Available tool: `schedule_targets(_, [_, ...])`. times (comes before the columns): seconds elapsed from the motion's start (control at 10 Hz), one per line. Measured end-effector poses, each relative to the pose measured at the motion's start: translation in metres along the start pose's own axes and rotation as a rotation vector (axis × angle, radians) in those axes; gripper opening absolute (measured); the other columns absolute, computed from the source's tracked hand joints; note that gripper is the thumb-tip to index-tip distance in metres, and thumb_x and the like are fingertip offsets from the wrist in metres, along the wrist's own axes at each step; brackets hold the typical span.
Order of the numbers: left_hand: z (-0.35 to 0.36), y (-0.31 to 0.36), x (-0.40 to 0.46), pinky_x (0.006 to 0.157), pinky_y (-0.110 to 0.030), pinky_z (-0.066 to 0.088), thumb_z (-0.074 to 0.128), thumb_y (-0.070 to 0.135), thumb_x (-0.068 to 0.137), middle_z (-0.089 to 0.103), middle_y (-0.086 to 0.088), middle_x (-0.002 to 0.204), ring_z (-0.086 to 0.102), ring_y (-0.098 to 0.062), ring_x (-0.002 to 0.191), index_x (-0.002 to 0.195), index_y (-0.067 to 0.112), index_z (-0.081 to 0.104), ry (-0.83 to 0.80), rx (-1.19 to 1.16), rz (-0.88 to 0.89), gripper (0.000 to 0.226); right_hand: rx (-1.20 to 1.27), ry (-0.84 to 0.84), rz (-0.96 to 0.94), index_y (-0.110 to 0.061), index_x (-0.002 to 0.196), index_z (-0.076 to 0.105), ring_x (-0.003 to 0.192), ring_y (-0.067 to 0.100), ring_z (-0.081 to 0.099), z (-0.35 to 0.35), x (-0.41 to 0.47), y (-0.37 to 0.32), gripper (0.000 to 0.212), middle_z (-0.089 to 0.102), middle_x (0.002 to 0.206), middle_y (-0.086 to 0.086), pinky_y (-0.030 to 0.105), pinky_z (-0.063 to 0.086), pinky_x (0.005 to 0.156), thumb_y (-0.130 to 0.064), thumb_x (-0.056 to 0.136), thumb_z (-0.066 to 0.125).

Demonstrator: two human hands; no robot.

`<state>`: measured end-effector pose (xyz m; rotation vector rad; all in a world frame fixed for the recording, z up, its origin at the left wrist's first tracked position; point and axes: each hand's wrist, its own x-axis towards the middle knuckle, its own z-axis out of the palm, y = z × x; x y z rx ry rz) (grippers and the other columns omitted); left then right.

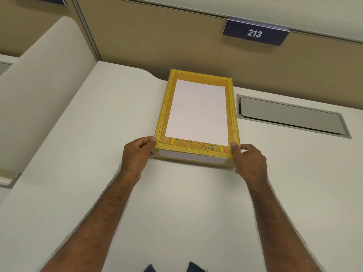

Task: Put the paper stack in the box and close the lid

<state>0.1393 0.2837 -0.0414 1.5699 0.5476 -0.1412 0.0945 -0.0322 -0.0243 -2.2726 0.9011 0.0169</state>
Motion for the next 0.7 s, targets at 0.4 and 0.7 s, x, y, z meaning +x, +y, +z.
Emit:
schedule_targets(0.4, [-0.003,-0.015,0.007,0.092,-0.040,0.062,0.074,0.022,0.095,0.079,-0.013,0.116,0.074,-0.034,0.113,0.124,0.008,0.076,-0.050,0.089,-0.023,0.032,0.006,-0.059,-0.057,-0.034,0.126,0.074,0.089,0.040,0.080,0.007,0.003,0.023,0.067,0.082,0.111,0.007,0.048,0.065,0.091,-0.080,0.089,0.043])
schedule_targets(0.7, [0.042,-0.034,-0.067,0.109,-0.045,0.051,0.071,0.024,0.097,0.066,-0.020,0.133,0.062,-0.037,0.125,0.132,0.000,0.064,0.285,0.637,0.627,0.043,0.028,-0.087,-0.188,-0.021,0.139,0.069,0.116,0.026,0.071,-0.032,0.001,0.069,0.057,0.077,0.122,0.008,0.038,0.052,0.100,-0.062,0.102,0.060])
